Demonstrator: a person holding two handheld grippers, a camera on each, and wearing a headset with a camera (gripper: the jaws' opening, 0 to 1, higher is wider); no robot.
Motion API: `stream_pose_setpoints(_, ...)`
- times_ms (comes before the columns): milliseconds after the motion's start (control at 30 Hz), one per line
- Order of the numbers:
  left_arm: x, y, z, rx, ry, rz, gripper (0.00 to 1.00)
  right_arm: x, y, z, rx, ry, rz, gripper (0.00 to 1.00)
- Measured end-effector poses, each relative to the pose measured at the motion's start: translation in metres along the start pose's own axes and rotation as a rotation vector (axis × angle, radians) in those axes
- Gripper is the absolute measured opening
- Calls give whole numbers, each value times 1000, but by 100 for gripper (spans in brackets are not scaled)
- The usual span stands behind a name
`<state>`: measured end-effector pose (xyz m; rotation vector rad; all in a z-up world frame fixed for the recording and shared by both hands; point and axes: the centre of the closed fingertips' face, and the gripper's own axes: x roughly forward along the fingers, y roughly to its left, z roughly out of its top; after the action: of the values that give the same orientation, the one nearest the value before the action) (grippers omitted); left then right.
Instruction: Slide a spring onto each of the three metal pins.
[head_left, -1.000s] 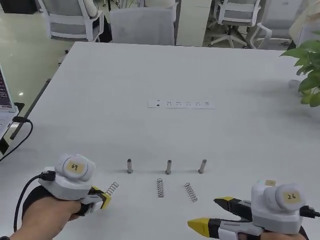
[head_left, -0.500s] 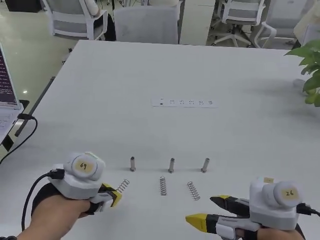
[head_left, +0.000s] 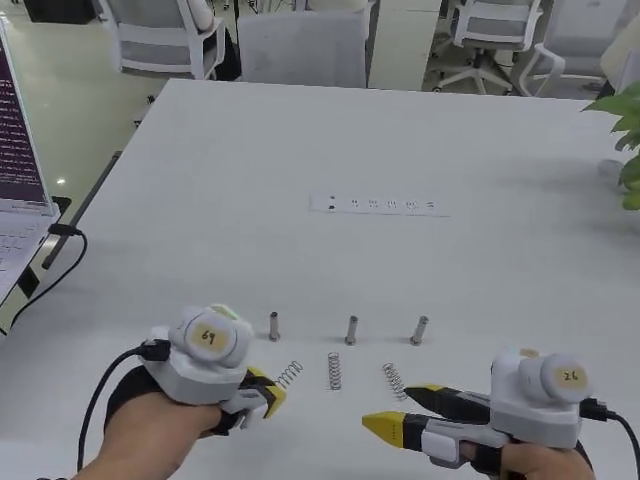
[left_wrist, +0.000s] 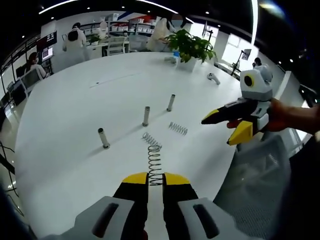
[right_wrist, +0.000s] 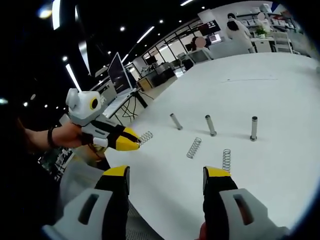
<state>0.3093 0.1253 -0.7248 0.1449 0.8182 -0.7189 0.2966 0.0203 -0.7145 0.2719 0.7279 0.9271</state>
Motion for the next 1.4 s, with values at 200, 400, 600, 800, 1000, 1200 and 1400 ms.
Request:
stream_pose_setpoints(200, 6, -25, 5, 30, -6, -42, 2, 9, 9, 1, 4, 5, 33, 55)
stream_pose_setpoints(400, 8, -44, 8, 54, -9, -76, 2, 14, 16, 6, 14, -9, 67, 49)
stream_pose_setpoints(600, 9, -56, 11, 76, -11, -97, 2, 18, 20, 7, 27, -15, 94, 43)
stream_pose_setpoints(800, 9, -63, 14, 95, -18, -111, 2, 20, 25, 9, 52, -28, 121, 35)
stream_pose_setpoints(1000, 8, -66, 17, 118, -31, -115, 2, 23, 29, 12, 73, -35, 136, 26)
stream_pose_setpoints(1200, 7, -67, 18, 136, -42, -119, 2, 27, 33, 12, 70, -20, 140, 18)
stream_pose_setpoints(1400, 5, -66, 16, 152, -49, -116, 2, 29, 35, 12, 76, -14, 137, 15)
